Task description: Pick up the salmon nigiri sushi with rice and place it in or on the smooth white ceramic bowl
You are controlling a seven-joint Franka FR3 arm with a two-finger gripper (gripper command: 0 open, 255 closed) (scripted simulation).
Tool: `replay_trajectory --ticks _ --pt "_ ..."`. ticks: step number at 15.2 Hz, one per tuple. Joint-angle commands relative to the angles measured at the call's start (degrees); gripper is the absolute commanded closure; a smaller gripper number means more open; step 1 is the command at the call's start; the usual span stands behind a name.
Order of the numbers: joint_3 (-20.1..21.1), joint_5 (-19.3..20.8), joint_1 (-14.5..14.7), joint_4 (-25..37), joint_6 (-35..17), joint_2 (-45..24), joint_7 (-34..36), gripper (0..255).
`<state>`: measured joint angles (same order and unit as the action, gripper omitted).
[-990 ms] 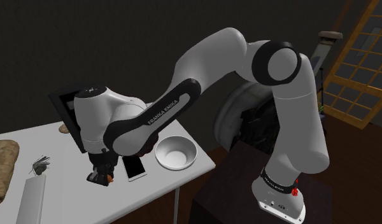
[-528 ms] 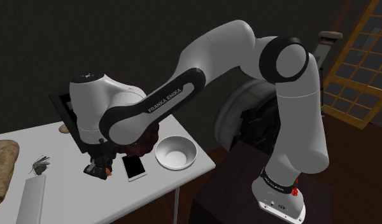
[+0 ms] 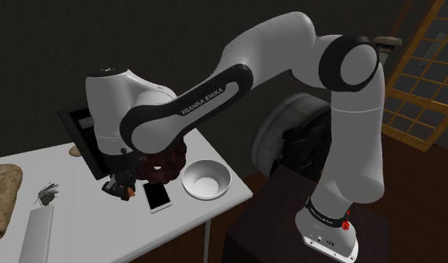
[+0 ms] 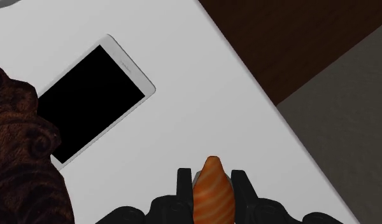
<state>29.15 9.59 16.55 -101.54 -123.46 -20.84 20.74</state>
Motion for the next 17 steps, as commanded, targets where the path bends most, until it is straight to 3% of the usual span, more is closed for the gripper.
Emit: replay_trajectory --ticks 1,8,17 --pt "0.34 -1.83 -2.20 -4.59 -1.46 3.50 -2.12 255" --pt "0.12 -10.96 -9.01 -21.82 -5.93 18.00 -12.89 255" --pt "-6.03 -20.67 -12.13 -38.91 -6.72 34.79 -28.69 255"
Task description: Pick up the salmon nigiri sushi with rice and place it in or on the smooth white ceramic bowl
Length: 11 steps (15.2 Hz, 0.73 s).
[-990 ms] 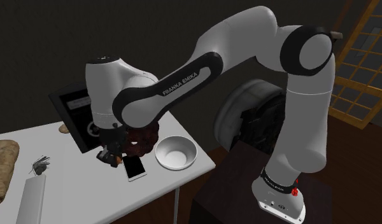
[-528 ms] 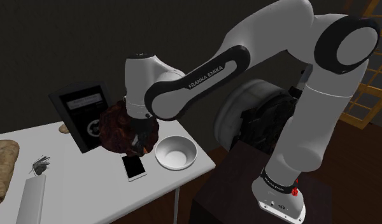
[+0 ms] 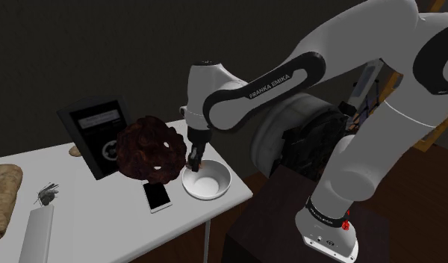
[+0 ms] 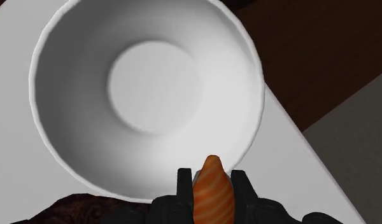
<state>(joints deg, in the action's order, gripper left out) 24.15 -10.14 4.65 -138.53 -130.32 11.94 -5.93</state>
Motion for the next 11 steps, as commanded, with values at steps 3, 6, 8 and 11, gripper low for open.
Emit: replay_trajectory --ticks 3,6,8,11 --pt "-4.05 -2.37 -0.79 -6.61 0.75 6.95 -6.79 255" --pt "-4.20 -2.44 -0.84 -7.93 -0.96 6.49 -7.29 255" --pt "-3.96 -2.41 -0.87 -8.70 -2.78 5.44 -7.27 255" --pt "-3.60 -2.30 -0.95 -9.77 -5.54 3.72 -7.20 255"
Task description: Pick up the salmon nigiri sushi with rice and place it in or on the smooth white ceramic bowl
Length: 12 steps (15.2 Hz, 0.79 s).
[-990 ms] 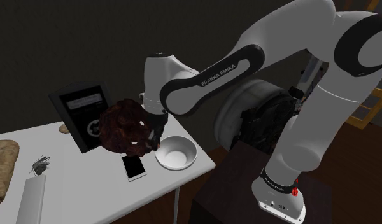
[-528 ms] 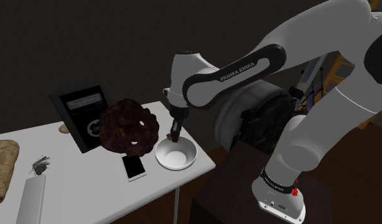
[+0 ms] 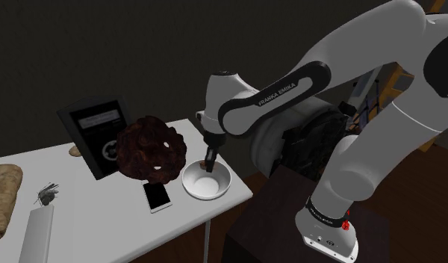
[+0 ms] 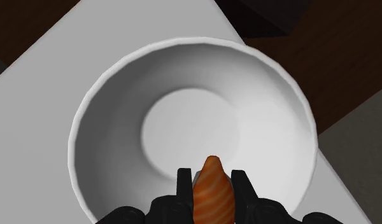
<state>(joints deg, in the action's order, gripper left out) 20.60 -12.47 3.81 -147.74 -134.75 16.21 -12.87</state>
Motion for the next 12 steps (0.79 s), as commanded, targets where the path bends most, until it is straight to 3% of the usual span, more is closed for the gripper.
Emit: replay_trajectory --ticks 1,7,12 --pt "0.08 0.09 -0.14 -0.90 -2.04 -1.16 -0.23 255" --pt "0.78 0.70 -0.41 -2.59 -7.66 -5.17 0.14 255" --pt "0.77 0.70 -0.41 -2.59 -7.67 -5.17 0.14 255"
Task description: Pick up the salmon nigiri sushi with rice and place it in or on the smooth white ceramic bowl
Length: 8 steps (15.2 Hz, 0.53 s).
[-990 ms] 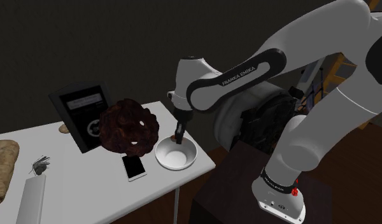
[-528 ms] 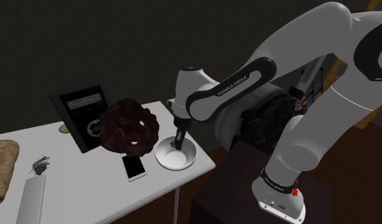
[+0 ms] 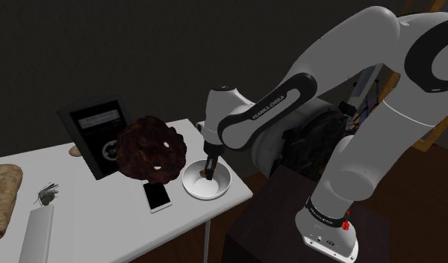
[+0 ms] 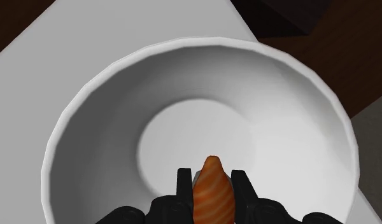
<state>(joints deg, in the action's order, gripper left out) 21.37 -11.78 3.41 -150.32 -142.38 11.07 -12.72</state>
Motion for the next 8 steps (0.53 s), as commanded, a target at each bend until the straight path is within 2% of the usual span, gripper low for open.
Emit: replay_trajectory --ticks 1,2,3,8 --pt "0.00 0.00 0.00 -0.01 -0.04 -0.02 0.00 255" --pt "0.00 0.00 0.00 -0.01 -0.04 -0.02 0.00 255" --pt "0.00 0.00 0.00 -0.01 -0.04 -0.02 0.00 0" --pt "0.00 0.00 0.00 -0.01 -0.04 -0.02 0.00 0"
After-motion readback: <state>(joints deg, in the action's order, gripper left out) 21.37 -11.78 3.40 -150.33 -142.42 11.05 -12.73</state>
